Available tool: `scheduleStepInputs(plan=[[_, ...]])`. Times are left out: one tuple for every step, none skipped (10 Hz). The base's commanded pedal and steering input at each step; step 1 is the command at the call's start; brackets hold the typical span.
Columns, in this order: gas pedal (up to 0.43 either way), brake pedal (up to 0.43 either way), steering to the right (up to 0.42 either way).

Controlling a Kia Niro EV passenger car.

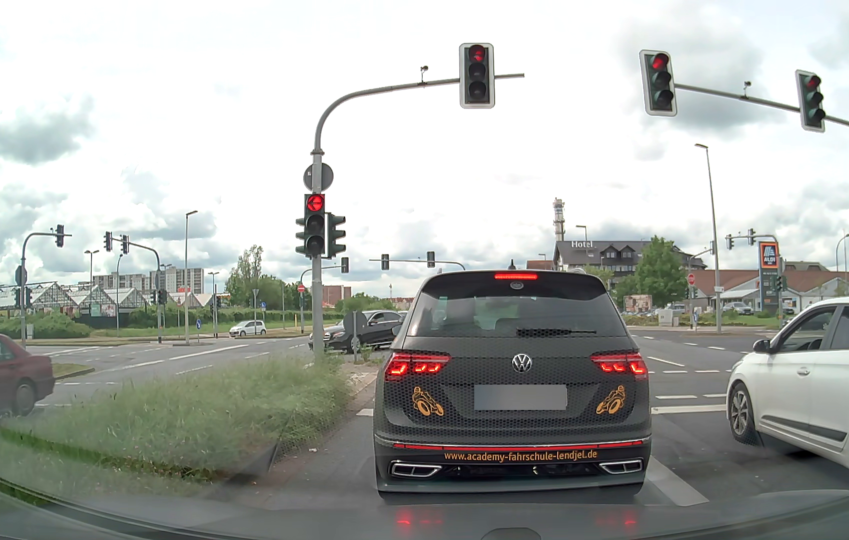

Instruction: Follow the waypoints while adhering to traffic rules and regulations

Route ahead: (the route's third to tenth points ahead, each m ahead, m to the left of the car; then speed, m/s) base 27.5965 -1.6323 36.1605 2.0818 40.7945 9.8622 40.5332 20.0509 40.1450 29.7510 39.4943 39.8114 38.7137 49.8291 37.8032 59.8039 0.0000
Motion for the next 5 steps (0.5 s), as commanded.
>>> scheduleStepInputs(plan=[[0.000, 0.274, 0.003], [0.000, 0.274, 0.003], [0.000, 0.274, 0.003], [0.000, 0.274, 0.003], [0.000, 0.274, 0.003]])
